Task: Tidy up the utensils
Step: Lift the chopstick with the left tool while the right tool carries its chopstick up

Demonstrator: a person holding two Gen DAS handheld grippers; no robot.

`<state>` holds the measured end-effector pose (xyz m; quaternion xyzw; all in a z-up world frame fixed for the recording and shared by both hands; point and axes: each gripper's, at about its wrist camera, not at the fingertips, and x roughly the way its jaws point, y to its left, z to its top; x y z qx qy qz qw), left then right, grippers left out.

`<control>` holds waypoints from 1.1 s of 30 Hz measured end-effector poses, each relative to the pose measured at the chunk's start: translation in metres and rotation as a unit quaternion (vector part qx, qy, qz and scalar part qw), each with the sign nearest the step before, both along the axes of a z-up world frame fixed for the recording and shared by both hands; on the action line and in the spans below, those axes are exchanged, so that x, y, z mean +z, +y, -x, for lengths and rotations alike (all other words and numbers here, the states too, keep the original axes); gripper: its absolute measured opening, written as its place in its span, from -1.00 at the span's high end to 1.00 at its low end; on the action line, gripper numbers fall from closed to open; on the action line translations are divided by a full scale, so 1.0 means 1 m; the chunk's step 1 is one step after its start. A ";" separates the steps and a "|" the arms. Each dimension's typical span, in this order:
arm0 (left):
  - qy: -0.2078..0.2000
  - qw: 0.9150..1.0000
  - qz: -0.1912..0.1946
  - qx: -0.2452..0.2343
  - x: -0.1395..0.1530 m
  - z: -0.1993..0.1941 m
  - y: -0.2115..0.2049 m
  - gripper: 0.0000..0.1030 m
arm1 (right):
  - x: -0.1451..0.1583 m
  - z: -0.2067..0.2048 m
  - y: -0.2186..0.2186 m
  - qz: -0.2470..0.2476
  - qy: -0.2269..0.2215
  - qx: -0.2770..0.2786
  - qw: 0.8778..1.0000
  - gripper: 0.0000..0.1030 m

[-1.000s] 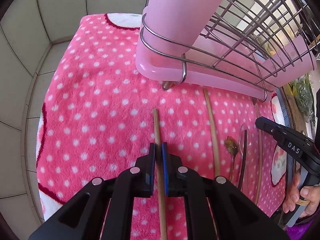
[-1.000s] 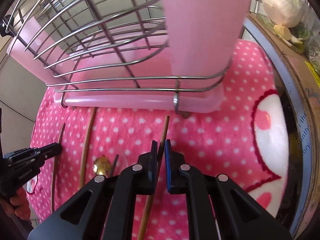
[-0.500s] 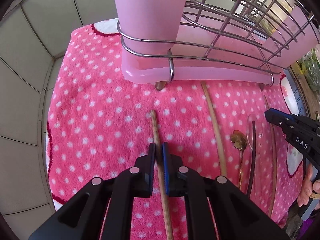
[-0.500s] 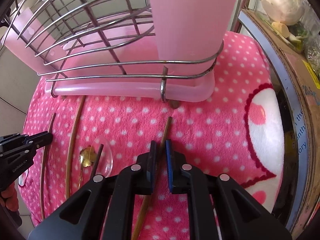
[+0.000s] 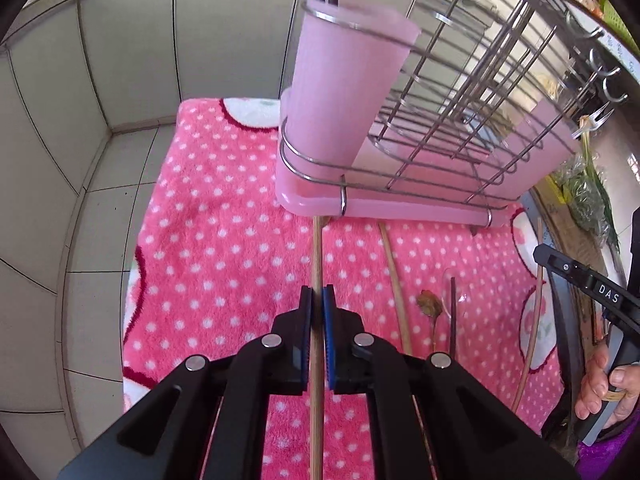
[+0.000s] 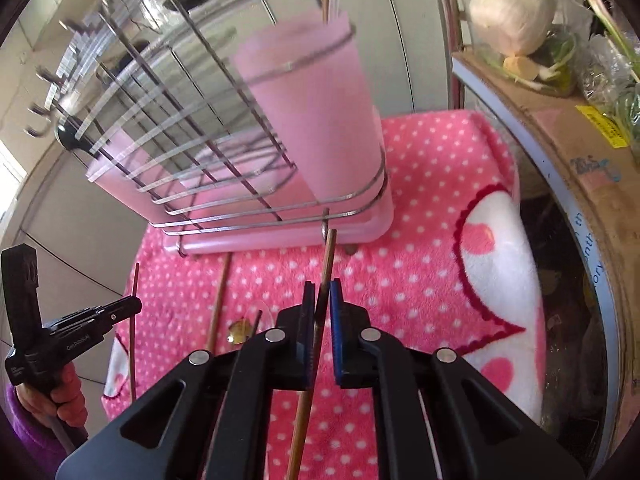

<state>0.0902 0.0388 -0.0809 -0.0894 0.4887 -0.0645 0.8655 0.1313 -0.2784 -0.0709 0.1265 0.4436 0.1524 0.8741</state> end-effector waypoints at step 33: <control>-0.146 0.989 0.029 0.018 0.076 0.060 0.030 0.90 | -0.059 -0.053 0.017 0.043 0.144 -0.009 0.989 0.36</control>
